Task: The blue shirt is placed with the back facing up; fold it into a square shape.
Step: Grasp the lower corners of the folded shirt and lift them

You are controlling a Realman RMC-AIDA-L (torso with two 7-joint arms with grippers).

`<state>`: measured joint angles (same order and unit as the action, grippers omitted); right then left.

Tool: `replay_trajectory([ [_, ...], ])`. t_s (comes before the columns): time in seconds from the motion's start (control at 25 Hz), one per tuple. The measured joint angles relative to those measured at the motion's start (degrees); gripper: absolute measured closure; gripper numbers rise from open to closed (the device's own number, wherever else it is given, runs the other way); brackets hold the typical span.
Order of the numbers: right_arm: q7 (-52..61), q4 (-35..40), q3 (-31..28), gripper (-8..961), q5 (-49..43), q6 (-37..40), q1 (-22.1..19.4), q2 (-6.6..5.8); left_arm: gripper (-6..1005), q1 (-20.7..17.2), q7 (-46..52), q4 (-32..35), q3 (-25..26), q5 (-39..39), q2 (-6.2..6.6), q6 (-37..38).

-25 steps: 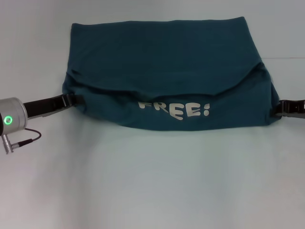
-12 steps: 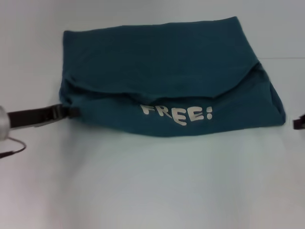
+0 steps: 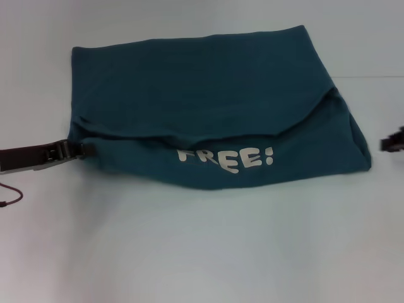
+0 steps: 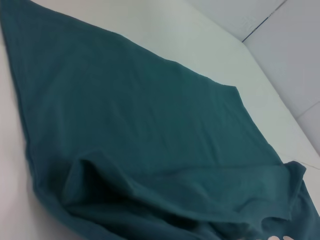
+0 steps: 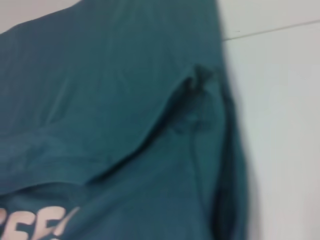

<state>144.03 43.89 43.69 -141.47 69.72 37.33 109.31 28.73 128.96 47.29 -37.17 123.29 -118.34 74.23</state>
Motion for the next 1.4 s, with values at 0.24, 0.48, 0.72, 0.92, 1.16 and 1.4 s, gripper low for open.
replay_trajectory([
  [0.24,-1.63,-7.96,2.64,677,-0.48,-6.22,4.58,1.23,978,0.22,-0.01,-0.02,-0.09,0.02,-0.28,-0.44],
  [0.48,-0.87,-9.11,3.71,550,-2.76,-8.3,5.51,2.31,979,0.38,-0.01,-0.01,-0.13,0.01,-0.63,-0.63],
  [0.72,-0.55,-6.55,3.47,440,-3.01,-6.36,4.77,2.25,979,0.53,-0.03,0.0,-0.1,-0.09,-0.87,-0.82],
  [0.92,-1.25,-3.86,3.85,419,-3.03,-4.78,3.67,2.07,979,0.54,-0.03,-0.01,-0.1,-0.13,-0.94,-0.82],
  [1.16,-1.87,-4.51,4.51,423,-3.5,-7.47,3.39,2.9,979,0.64,-0.03,-0.01,-0.1,-0.3,-0.97,-1.22],
  [1.4,-1.88,-4.56,5.19,450,-5.06,-9.5,3.57,4.26,979,0.87,0.0,-0.01,-0.1,-0.22,-1.01,-1.31],
])
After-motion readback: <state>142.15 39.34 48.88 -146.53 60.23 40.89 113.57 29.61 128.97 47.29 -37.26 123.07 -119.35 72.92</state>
